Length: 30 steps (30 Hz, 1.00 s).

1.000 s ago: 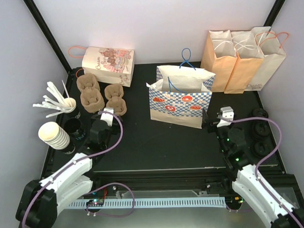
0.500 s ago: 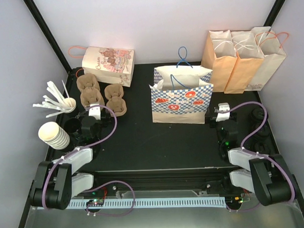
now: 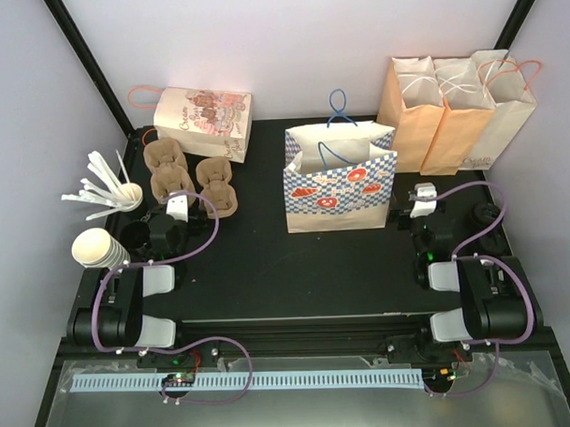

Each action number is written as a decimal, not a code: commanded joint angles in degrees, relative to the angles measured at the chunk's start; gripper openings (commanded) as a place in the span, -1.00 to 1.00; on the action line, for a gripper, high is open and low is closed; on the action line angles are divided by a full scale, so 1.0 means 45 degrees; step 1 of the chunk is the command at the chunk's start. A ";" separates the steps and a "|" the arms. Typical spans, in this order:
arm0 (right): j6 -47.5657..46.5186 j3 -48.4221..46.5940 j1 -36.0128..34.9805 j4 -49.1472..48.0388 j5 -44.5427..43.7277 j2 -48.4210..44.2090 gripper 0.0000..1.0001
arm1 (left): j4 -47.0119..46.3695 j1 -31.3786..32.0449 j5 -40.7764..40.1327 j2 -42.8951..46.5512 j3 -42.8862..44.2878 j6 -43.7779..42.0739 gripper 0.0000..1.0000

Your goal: Pack the takeout coffee

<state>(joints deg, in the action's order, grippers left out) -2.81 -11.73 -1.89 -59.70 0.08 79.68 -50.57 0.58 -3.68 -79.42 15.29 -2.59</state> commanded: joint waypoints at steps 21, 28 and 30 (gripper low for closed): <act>0.0642 -0.1027 0.0128 0.0358 -0.0857 0.0125 1.00 | -0.0654 0.0007 0.0954 0.0032 0.0548 -0.0138 0.98; 0.0663 -0.1051 0.0149 0.0379 -0.0806 0.0145 1.00 | -0.0663 0.0004 0.0950 0.0031 0.0548 -0.0142 0.98; 0.0671 -0.1083 0.0167 0.0413 -0.0757 0.0165 1.00 | -0.0659 0.0008 0.0953 0.0031 0.0548 -0.0133 0.98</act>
<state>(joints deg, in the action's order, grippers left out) -0.01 -15.84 -1.56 -56.51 -2.52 80.09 -50.96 0.58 -0.78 -79.40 15.92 -2.66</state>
